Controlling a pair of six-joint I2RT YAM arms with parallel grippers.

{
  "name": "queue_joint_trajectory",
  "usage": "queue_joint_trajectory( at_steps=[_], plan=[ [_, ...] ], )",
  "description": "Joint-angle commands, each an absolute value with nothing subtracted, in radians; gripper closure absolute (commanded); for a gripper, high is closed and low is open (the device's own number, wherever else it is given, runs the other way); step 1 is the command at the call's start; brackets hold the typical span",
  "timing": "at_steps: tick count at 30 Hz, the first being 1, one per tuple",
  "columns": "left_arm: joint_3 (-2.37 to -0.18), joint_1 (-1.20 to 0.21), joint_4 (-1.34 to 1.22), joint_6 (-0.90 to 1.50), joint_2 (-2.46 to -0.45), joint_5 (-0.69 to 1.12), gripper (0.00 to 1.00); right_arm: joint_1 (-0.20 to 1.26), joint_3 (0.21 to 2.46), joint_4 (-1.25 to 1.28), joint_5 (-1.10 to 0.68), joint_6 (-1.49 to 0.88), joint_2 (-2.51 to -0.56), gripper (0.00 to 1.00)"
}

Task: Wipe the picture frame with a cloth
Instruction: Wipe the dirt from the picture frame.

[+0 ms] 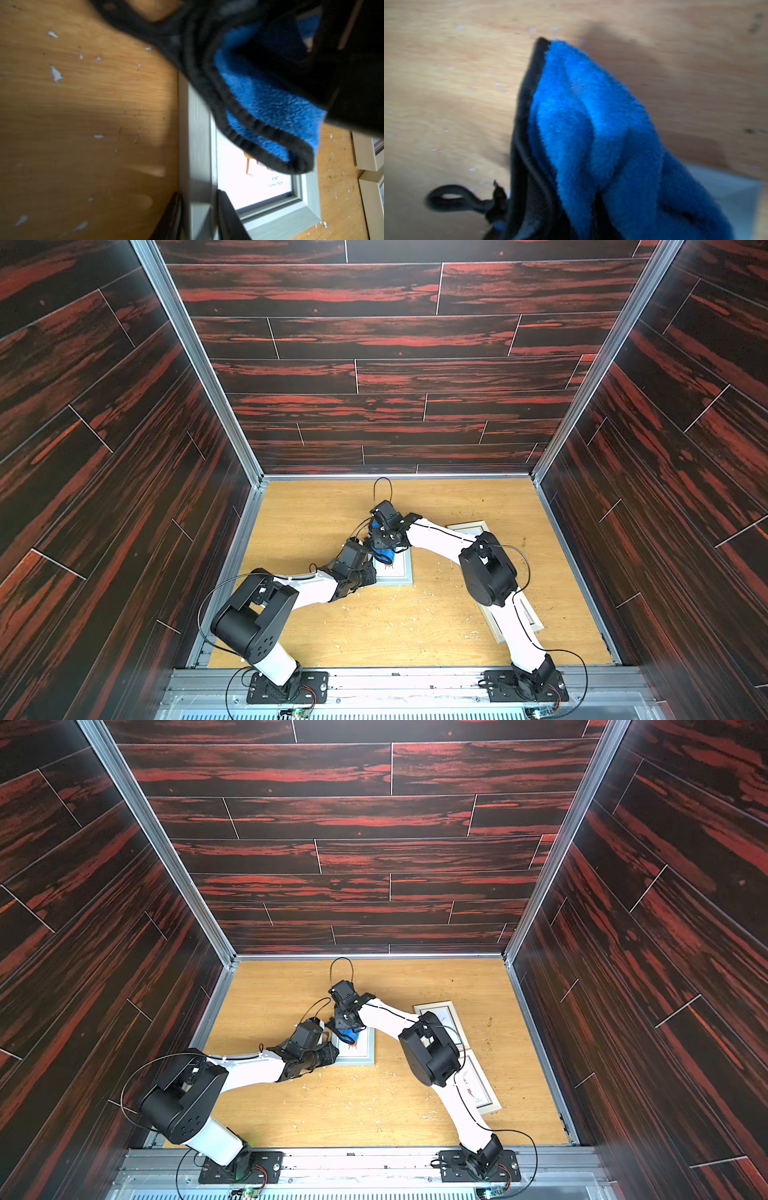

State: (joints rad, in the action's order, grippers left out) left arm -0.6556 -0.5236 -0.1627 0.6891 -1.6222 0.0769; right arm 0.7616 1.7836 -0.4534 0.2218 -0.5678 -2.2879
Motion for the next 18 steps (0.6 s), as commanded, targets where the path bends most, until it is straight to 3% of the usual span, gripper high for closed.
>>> queue_joint_trajectory(
  at_steps=[1,5,10,18],
  plan=[
    [-0.600,-0.514,0.035,0.704,-1.666,0.035,0.70,0.687,1.670,-0.488,0.264,-0.567,-2.247,1.00],
    [-0.611,-0.515,0.035,0.705,-1.677,0.043,0.69,0.750,1.717,-0.479,0.179,-0.573,-2.281,1.00],
    [-0.621,-0.515,0.054,0.701,-1.672,0.040,0.69,0.792,1.832,-0.561,0.222,-0.578,-2.335,1.00],
    [-0.613,-0.514,0.054,0.711,-1.683,0.012,0.68,0.722,1.644,-0.538,0.282,-0.512,-2.190,1.00]
  ],
)
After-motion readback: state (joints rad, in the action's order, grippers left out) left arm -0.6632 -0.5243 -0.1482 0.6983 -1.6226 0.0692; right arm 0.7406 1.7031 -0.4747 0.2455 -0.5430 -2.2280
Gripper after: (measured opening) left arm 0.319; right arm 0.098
